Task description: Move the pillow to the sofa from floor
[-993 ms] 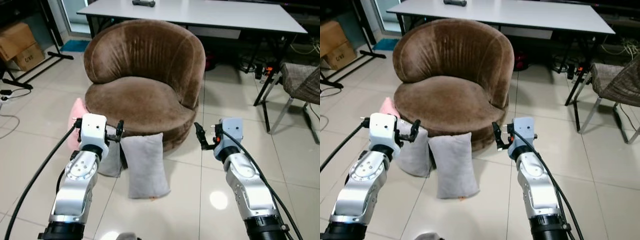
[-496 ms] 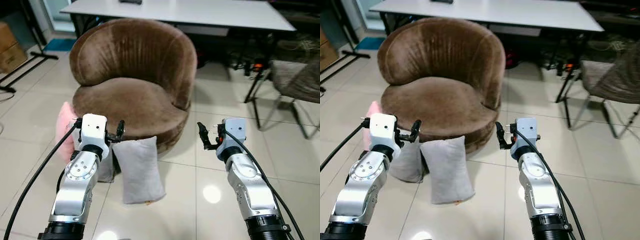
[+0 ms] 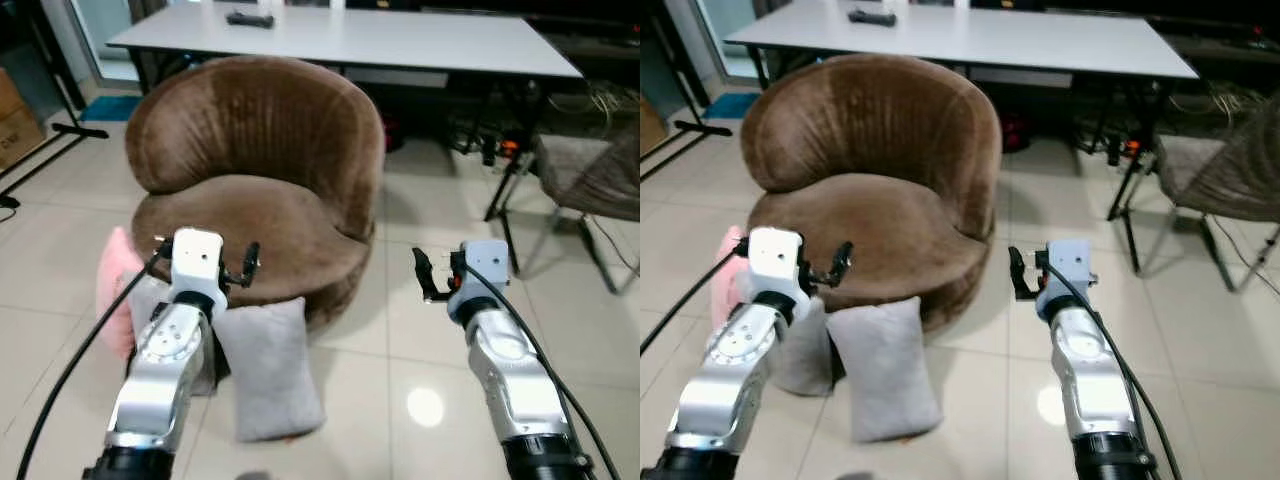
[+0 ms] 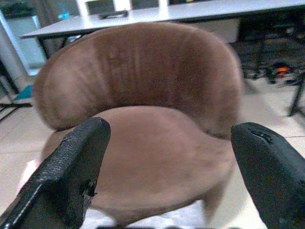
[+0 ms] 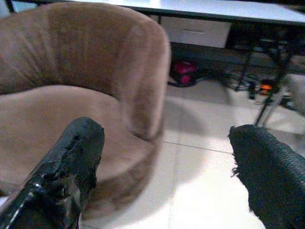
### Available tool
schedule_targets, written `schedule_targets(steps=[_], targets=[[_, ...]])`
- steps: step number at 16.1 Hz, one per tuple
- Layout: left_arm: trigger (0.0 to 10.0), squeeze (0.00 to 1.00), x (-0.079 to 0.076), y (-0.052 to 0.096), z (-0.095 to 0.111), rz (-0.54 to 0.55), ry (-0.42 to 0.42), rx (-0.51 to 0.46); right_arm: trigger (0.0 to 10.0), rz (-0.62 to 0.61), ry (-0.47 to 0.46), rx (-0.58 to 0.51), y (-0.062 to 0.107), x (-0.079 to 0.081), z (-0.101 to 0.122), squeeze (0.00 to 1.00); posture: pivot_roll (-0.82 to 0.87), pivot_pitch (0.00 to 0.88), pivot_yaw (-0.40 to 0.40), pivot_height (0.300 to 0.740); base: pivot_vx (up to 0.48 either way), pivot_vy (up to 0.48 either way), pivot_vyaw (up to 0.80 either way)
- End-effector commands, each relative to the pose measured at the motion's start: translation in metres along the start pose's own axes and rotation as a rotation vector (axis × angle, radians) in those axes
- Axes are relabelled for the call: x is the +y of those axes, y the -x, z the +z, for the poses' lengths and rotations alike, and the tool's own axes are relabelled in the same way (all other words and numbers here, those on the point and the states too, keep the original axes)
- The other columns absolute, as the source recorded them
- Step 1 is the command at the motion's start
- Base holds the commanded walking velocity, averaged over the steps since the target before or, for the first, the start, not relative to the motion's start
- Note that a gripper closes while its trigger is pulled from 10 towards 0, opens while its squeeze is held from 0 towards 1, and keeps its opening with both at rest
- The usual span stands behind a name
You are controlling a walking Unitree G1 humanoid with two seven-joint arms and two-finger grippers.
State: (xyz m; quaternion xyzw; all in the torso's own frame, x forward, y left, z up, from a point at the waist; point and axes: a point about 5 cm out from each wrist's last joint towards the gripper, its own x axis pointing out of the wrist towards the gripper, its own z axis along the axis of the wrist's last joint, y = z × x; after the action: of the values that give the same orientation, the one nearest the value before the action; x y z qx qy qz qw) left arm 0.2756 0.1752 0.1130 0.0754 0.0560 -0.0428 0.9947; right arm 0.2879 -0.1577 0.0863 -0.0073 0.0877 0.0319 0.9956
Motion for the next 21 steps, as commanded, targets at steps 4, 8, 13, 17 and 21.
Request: schedule_targets(steps=[4,8,13,17,21], targets=[[10.0,0.00,0.0007,0.0006,0.0029,0.005,-0.013,-0.009,10.0,0.032,0.017,-0.016,-0.0030,0.0056,0.0047,0.00,0.04,0.000,-0.002,0.740,0.334,0.000,0.00],[10.0,0.00,-0.0004,0.0016,0.0022,0.002,-0.016,-0.009,10.0,0.068,0.043,-0.029,-0.0038,0.0104,0.0067,0.00,0.04,0.000,-0.009,0.740,0.322,0.000,0.80],[10.0,0.00,-0.0020,0.0030,0.0010,-0.003,-0.032,-0.009,10.0,0.075,0.052,-0.023,-0.0055,0.0098,0.0044,0.00,0.05,0.000,-0.016,0.740,0.303,0.000,0.45],[10.0,0.00,-0.0023,0.0040,0.0001,-0.005,-0.039,-0.007,10.0,0.075,0.064,-0.026,-0.0066,0.0102,0.0044,0.00,0.05,0.000,-0.019,0.740,0.274,0.000,0.60],[10.0,0.00,-0.0033,0.0040,-0.0007,-0.006,-0.046,-0.004,10.0,0.059,0.053,-0.027,-0.0074,0.0068,0.0045,0.00,0.05,0.000,-0.021,0.740,0.128,0.000,0.00]])
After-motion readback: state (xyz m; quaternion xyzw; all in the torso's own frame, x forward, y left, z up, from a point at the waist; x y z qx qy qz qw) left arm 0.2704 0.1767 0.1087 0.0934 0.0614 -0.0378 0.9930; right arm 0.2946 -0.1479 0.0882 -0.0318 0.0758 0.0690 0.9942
